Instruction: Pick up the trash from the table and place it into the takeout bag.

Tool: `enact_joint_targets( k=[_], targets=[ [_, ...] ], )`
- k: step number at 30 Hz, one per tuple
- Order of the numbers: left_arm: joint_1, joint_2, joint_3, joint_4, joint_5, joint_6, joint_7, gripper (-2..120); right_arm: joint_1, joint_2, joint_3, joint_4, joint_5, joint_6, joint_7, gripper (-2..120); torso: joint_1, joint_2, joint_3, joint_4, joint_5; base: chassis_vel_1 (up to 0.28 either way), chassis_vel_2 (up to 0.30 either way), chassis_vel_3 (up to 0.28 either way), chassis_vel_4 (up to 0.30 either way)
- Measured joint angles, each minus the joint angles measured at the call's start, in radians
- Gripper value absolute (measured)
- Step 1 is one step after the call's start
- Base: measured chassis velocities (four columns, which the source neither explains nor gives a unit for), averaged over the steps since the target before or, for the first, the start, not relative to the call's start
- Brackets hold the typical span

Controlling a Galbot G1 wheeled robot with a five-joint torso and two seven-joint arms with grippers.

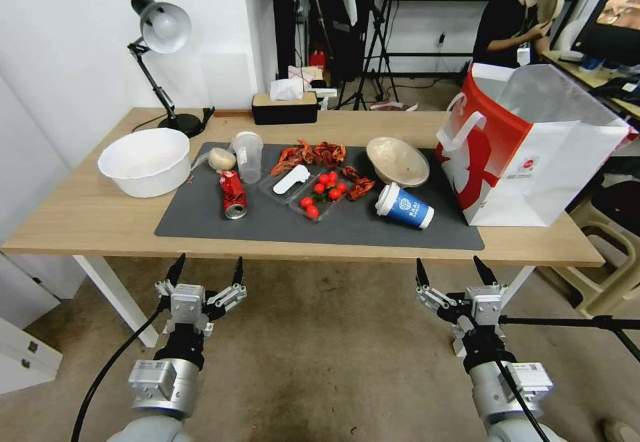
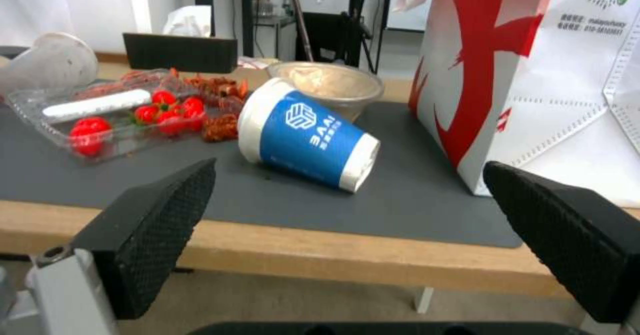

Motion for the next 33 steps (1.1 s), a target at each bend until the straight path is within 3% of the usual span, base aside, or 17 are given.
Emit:
enact_joint_targets(
  k=[2, 7, 11, 18, 24, 33],
  targets=[
    [-0.015, -0.001, -0.006, -0.004, -0.015, 0.030, 0.004, 100, 0.007, 0.000, 0.003, 0.002, 0.010, -0.012, 0.002, 100, 0.000, 0.000, 0.000, -0.0003, 0.0000, 0.000, 0.000, 0.000, 0.000],
    [-0.082, -0.005, -0.032, -0.020, -0.078, 0.167, 0.023, 100, 0.101, 0.004, 0.054, 0.036, 0.110, -0.143, 0.038, 100, 0.000, 0.000, 0.000, -0.0001, 0.0000, 0.000, 0.000, 0.000, 0.000],
    [-0.095, -0.006, -0.034, -0.021, -0.088, 0.182, 0.026, 100, 0.130, 0.004, 0.060, 0.040, 0.128, -0.160, 0.042, 100, 0.000, 0.000, 0.000, 0.0000, 0.0001, 0.000, 0.000, 0.000, 0.000],
    [-0.159, -0.008, -0.055, -0.025, -0.157, 0.287, 0.046, 100, 0.196, 0.001, 0.092, 0.054, 0.213, -0.243, 0.065, 100, 0.000, 0.000, 0.000, -0.0004, -0.0001, 0.000, 0.000, 0.000, 0.000],
    [-0.160, -0.008, -0.058, -0.025, -0.168, 0.286, 0.052, 100, 0.207, -0.012, 0.095, 0.048, 0.248, -0.247, 0.065, 100, 0.000, 0.000, 0.000, -0.0008, 0.0002, 0.000, 0.000, 0.000, 0.000],
    [-0.153, -0.007, -0.059, -0.021, -0.167, 0.261, 0.056, 100, 0.306, -0.193, 0.085, -0.066, 0.423, -0.216, -0.001, 100, 0.000, 0.000, 0.000, -0.0002, 0.0002, 0.000, 0.000, 0.000, 0.000]
  ],
)
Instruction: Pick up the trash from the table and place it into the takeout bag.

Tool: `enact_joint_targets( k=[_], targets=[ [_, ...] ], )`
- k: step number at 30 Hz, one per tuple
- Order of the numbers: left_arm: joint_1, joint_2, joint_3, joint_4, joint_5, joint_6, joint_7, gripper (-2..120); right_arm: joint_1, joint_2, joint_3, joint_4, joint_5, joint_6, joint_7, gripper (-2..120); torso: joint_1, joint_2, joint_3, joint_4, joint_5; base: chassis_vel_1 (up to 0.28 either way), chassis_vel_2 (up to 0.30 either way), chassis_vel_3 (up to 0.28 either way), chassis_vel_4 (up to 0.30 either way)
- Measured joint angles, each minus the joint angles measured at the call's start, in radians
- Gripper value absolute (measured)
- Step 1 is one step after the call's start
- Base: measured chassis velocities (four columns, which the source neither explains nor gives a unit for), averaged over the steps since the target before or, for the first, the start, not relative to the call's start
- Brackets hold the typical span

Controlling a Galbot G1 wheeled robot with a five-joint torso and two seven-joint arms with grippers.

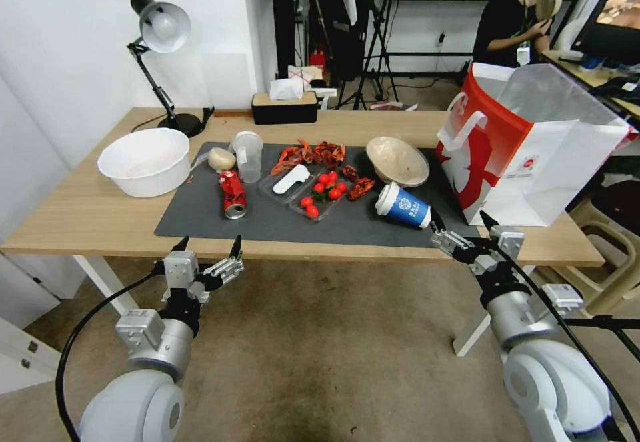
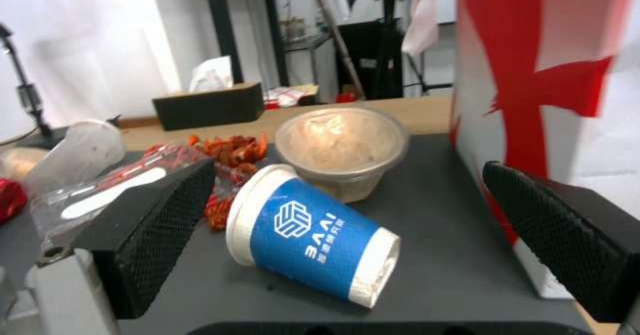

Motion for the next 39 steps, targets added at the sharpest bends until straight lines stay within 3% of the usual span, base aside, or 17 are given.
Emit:
enact_joint_targets(
  k=[5, 7, 9, 15, 26, 39],
  targets=[
    [0.000, -0.006, 0.000, 0.007, 0.005, -0.007, 0.001, 100, 0.099, -0.144, -0.010, -0.109, 0.084, -0.020, -0.064, 100, 0.000, 0.000, 0.000, 0.0000, 0.0000, 0.000, 0.000, 0.000, 0.000],
    [-0.001, -0.008, 0.000, 0.009, 0.006, -0.008, 0.001, 100, 0.117, -0.168, -0.015, -0.128, 0.095, -0.029, -0.075, 100, 0.000, 0.000, 0.000, -0.0002, 0.0001, 0.000, 0.000, 0.000, 0.000],
    [-0.003, -0.016, 0.000, 0.013, 0.009, -0.010, 0.001, 100, 0.187, -0.249, -0.031, -0.210, 0.130, -0.059, -0.149, 100, 0.000, 0.000, 0.000, 0.0000, -0.0001, 0.000, 0.000, 0.000, 0.000],
    [-0.003, -0.029, -0.002, 0.020, 0.019, -0.022, 0.001, 100, 0.286, -0.361, -0.089, -0.337, 0.183, -0.073, -0.259, 100, 0.000, 0.000, 0.000, 0.0000, 0.0000, 0.000, 0.000, 0.000, 0.000],
    [0.010, -0.052, -0.007, 0.017, 0.042, -0.042, -0.001, 100, 0.441, -0.418, -0.212, -0.468, 0.216, -0.092, -0.364, 94, 0.000, 0.000, 0.000, 0.0000, -0.0001, 0.000, 0.000, 0.000, 0.000],
    [0.015, -0.057, -0.015, 0.012, 0.048, -0.051, -0.003, 100, 0.507, -0.434, -0.299, -0.530, 0.196, -0.099, -0.367, 98, 0.000, 0.000, 0.000, -0.0001, -0.0002, 0.000, 0.000, 0.000, 0.000]
  ],
)
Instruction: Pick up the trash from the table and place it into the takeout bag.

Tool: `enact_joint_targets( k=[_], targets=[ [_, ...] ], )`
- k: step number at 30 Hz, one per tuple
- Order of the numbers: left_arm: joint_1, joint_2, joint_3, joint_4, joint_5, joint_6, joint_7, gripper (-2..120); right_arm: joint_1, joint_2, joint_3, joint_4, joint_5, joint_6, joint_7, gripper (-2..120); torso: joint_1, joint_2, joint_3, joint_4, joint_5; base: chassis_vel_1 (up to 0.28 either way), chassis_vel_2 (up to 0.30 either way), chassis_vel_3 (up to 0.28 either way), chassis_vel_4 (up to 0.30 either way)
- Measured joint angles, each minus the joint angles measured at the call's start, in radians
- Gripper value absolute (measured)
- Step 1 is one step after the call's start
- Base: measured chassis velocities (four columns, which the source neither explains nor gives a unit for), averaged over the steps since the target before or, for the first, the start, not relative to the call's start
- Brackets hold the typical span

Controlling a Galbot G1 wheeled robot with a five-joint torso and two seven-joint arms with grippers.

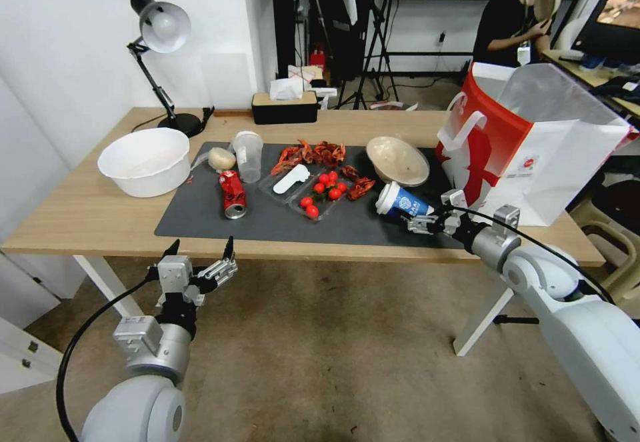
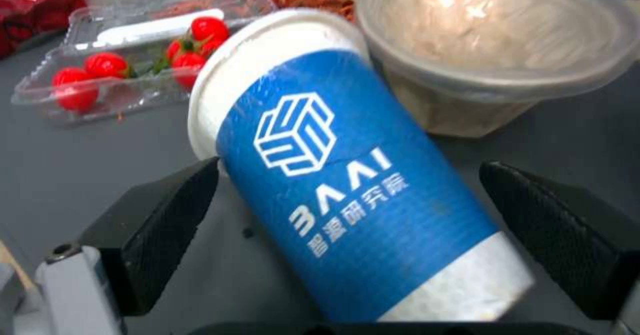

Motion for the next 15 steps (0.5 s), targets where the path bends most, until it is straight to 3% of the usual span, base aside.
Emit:
enact_joint_targets(
  k=[6, 15],
  targets=[
    [0.000, 0.000, 0.001, 0.001, 0.001, -0.006, -0.001, 100, -0.004, 0.007, -0.014, 0.001, -0.007, -0.005, 0.018, 92, 0.000, 0.000, 0.000, 0.0000, 0.0001, 0.000, 0.000, 0.000, 0.000],
    [0.004, 0.005, 0.001, 0.004, 0.001, -0.026, -0.002, 100, -0.026, 0.018, -0.017, 0.020, -0.018, -0.007, 0.045, 67, 0.000, 0.000, 0.000, 0.0000, 0.0000, 0.000, 0.000, 0.000, 0.000]
  ],
)
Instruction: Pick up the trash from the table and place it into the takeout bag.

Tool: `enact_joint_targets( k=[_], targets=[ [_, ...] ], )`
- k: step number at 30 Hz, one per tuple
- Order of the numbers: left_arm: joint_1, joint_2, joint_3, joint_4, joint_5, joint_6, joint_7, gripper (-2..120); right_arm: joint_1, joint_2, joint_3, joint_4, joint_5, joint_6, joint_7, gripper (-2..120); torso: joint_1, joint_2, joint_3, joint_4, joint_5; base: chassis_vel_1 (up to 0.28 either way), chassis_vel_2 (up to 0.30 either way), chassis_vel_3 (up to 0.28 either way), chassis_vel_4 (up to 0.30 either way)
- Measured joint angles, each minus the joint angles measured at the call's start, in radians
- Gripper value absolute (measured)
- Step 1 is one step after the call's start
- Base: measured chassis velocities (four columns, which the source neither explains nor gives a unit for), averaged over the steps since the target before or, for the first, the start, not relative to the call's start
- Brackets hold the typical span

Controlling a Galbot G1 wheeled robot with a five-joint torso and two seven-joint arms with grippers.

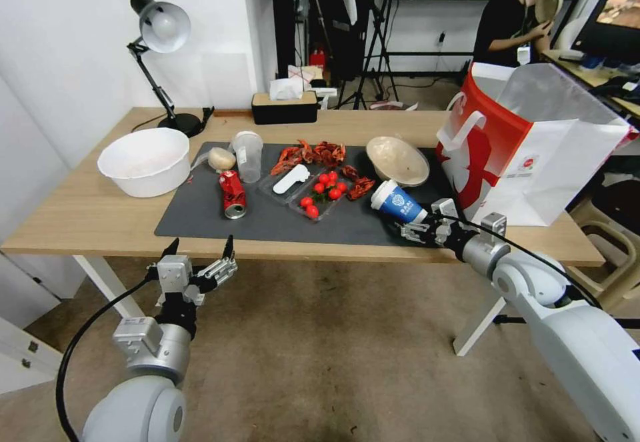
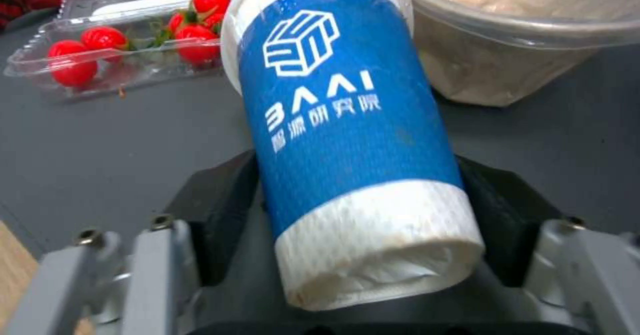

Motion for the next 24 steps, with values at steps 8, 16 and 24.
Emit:
enact_joint_targets(
  k=[8, 16, 24],
  targets=[
    [0.004, 0.000, 0.002, 0.002, 0.002, -0.008, -0.001, 100, -0.022, 0.006, 0.004, 0.019, -0.001, 0.006, 0.003, 39, 0.000, 0.000, 0.000, -0.0001, -0.0001, 0.000, 0.000, 0.000, 0.000],
    [0.008, 0.001, 0.003, 0.006, 0.007, -0.013, -0.001, 100, -0.047, 0.010, 0.019, 0.032, -0.002, 0.026, 0.002, 14, 0.000, 0.000, 0.000, 0.0001, 0.0000, 0.000, 0.000, 0.000, 0.000],
    [0.009, 0.000, 0.004, 0.010, 0.010, -0.019, -0.001, 100, -0.079, 0.008, 0.060, 0.095, 0.030, 0.052, -0.001, 3, 0.000, 0.000, 0.000, 0.0000, 0.0001, 0.000, 0.000, 0.000, 0.000]
  ],
)
